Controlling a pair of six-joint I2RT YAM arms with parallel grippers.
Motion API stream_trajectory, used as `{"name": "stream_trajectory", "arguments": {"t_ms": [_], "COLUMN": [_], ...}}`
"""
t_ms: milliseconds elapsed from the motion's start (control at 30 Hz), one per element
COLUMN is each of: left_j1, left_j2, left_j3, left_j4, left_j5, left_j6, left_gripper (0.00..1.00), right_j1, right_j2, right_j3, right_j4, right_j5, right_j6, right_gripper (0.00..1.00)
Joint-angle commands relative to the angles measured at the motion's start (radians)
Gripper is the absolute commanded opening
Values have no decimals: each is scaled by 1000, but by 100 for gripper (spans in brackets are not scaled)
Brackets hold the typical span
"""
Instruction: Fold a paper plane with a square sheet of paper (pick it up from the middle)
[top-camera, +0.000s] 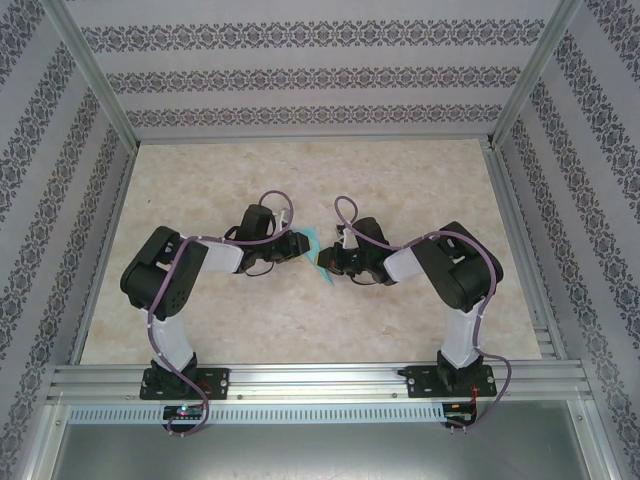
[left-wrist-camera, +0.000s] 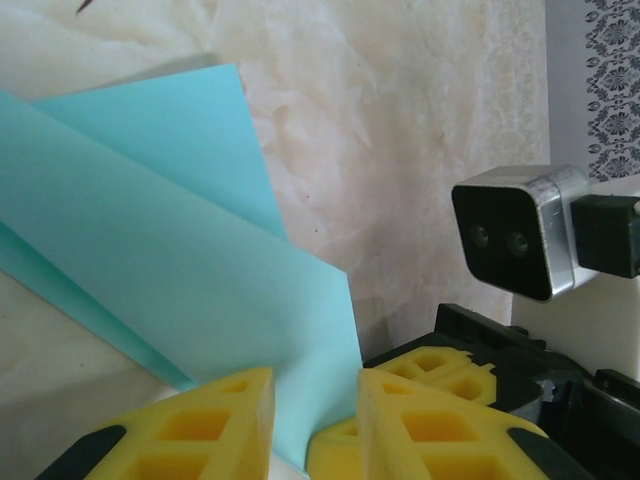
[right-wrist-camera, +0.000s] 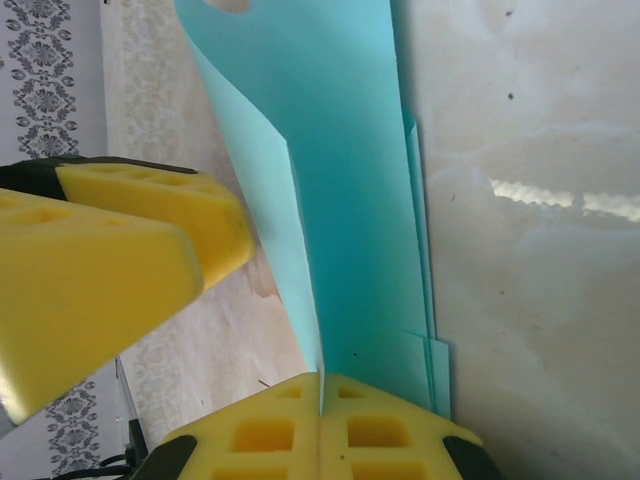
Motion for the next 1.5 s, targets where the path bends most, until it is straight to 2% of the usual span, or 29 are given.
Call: {"name": "stream_trajectory", "arguments": {"t_ms": [0, 567, 800, 1200, 1467], "left_j1": [-6, -8, -7, -7, -8], "left_j2": [21, 66, 76, 96, 113], "left_j3": [5, 30, 60, 106, 132], "left_j4": [57, 14, -69, -238, -313], "left_j5": [24, -7, -37, -99, -127], "left_j6": [30, 42, 49, 45, 57], "left_gripper": [28, 26, 26, 25, 25], "right_j1": [-5, -9, -7, -9, -7], "right_j2": [31, 38, 37, -54, -92], "right_j3": [14, 32, 41, 40, -5], "right_j4": [-55, -123, -154, -231, -300], "right_j5": [14, 25, 28, -8, 8], "right_j6": [-11, -20, -28, -59, -98], "right_gripper": [0, 0, 0, 14, 14]}}
